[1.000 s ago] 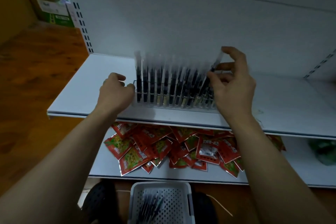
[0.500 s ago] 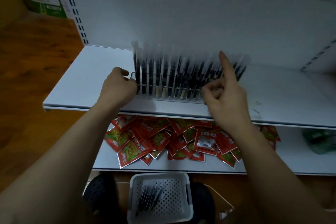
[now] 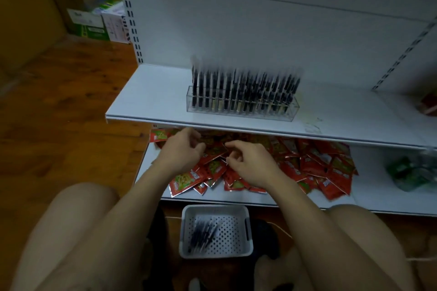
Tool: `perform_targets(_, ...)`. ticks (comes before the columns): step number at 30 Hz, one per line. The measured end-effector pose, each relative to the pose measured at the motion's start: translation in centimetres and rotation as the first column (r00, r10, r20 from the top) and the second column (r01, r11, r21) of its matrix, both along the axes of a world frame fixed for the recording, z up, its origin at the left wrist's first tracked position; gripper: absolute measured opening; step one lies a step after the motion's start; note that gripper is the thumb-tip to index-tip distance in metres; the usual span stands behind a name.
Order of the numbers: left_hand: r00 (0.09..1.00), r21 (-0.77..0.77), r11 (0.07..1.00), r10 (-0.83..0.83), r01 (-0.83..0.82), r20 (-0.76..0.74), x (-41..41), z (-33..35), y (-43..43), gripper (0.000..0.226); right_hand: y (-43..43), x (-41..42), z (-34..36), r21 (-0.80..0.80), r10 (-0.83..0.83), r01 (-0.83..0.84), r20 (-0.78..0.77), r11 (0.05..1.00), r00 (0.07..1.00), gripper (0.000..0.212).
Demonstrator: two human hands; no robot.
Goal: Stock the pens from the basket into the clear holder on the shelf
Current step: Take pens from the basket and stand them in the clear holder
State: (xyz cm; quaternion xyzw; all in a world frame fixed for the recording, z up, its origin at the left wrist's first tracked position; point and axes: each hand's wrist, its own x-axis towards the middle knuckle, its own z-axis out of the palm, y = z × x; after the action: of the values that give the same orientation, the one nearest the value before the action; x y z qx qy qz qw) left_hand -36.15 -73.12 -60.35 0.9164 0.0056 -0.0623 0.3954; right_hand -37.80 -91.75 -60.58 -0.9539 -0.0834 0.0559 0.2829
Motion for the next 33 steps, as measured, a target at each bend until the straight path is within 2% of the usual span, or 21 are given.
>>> perform_targets(5, 0.98, 0.124, 0.98, -0.139, 0.157, -0.142, -2.6, -2.5, 0.6, 0.029, 0.6, -1.9, -3.9, -0.04, 0.013, -0.02, -0.185, 0.999, 0.983, 0.031)
perform_targets(8, 0.963, 0.118, 0.977, -0.147, 0.177, -0.226, -4.0, -5.2, 0.3, 0.029, 1.1, -3.0, -7.7, -0.056, 0.024, -0.045, -0.324, 0.997, 0.946, 0.037)
perform_targets(11, 0.928, 0.135, 0.971, -0.139, 0.196, -0.346, -5.2, -8.7, 0.1, 0.036, 1.1, -3.8, -11.7, -0.085, -0.018, -0.026, -0.476, 0.996, 0.879, 0.046)
perform_targets(15, 0.855, 0.155, 0.962, -0.117, 0.223, -0.505, -6.2, -13.6, 0.3, 0.039, 0.7, -4.7, -16.2, -0.143, -0.076, -0.026, -0.66, 0.989, 0.747, 0.049)
perform_targets(18, 0.815, 0.154, 0.963, -0.094, 0.219, -0.572, -6.0, -16.2, 0.5, 0.037, 0.6, -4.7, -19.0, -0.114, -0.098, 0.024, -0.708, 0.993, 0.7, 0.044)
perform_targets(20, 0.811, 0.156, 0.967, -0.074, 0.201, -0.581, -5.3, -17.6, 0.4, 0.036, 0.9, -4.5, -20.5, -0.055, -0.137, 0.14, -0.719, 0.989, 0.682, 0.03)
perform_targets(22, 0.816, 0.174, 0.967, -0.052, 0.184, -0.576, -4.6, -18.9, 0.0, 0.035, 1.2, -4.5, -22.3, -0.066, -0.21, 0.236, -0.722, 0.969, 0.659, 0.019)
perform_targets(25, 0.799, 0.173, 0.969, -0.039, 0.177, -0.6, -4.3, -21.6, -0.8, 0.035, 1.9, -4.8, -25.2, -0.089, -0.256, 0.297, -0.767, 0.951, 0.589, 0.03)
perform_targets(28, 0.763, 0.145, 0.979, -0.017, 0.145, -0.646, -4.7, -24.6, -1.5, 0.031, 3.5, -3.9, -28.0, -0.096, -0.241, 0.297, -0.829, 0.95, 0.504, 0.016)
perform_targets(29, 0.748, 0.131, 0.983, -0.011, 0.13, -0.664, -4.8, -25.5, -1.7, 0.028, 4.0, -3.5, -29.1, -0.085, -0.233, 0.311, -0.847, 0.947, 0.479, 0.019)
perform_targets(31, 0.719, 0.103, 0.991, 0.011, 0.085, -0.695, -4.9, -27.2, -1.8, 0.024, 4.5, -2.9, -31.4, -0.116, -0.262, 0.333, -0.861, 0.936, 0.437, 0.038)
perform_targets(33, 0.7, 0.088, 0.995, 0.034, 0.042, -0.714, -4.7, -28.4, -1.7, 0.025, 4.8, -2.4, -32.7, -0.173, -0.282, 0.286, -0.869, 0.942, 0.406, 0.052)
